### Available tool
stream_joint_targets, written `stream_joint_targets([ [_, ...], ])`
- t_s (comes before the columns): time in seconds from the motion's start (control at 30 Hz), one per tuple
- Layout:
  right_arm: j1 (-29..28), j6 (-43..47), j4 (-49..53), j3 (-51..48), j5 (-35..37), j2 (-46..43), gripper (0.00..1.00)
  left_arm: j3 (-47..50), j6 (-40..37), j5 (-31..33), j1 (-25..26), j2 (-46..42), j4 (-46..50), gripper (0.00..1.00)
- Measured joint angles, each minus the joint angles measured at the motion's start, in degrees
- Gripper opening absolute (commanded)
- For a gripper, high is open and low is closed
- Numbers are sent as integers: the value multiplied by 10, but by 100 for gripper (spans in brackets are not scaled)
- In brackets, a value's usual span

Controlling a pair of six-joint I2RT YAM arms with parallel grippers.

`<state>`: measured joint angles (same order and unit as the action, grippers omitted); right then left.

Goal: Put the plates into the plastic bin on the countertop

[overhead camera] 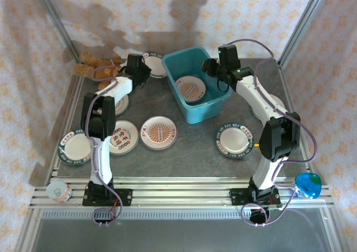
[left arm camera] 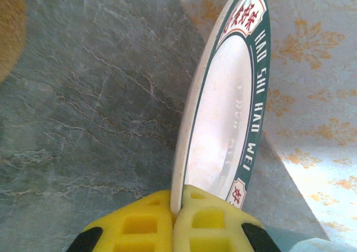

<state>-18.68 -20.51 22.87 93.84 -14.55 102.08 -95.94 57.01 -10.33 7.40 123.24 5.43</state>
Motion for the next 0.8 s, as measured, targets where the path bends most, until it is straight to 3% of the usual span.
stream_joint_targets([
  [0.4, -3, -14, -13, -6, -19, -16, 43, 23, -127, 38, 4, -120, 15, 0],
  [0.8, -70, -48, 6, 91, -48, 14, 55, 65, -214, 80, -4, -245, 44, 0],
])
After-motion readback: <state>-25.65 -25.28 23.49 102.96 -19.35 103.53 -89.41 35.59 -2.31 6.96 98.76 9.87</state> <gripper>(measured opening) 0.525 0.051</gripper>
